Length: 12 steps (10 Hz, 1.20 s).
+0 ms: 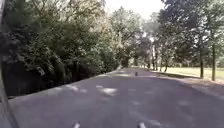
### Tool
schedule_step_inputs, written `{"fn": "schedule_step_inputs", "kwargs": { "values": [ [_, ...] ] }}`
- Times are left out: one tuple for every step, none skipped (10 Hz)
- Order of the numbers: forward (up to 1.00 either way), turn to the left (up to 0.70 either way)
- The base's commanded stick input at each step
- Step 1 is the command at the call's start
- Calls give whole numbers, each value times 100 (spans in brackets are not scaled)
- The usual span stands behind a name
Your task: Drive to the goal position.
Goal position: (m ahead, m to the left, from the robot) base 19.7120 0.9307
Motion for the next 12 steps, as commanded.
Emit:
{"fn": "schedule_step_inputs", "kwargs": {
  "values": [
    [70,-35],
    [70,-35],
    [70,-5],
    [70,0],
    [70,0],
    [70,0],
    [70,0],
    [70,0],
    [70,0],
    [70,0],
    [70,0],
    [70,0]
  ]
}}
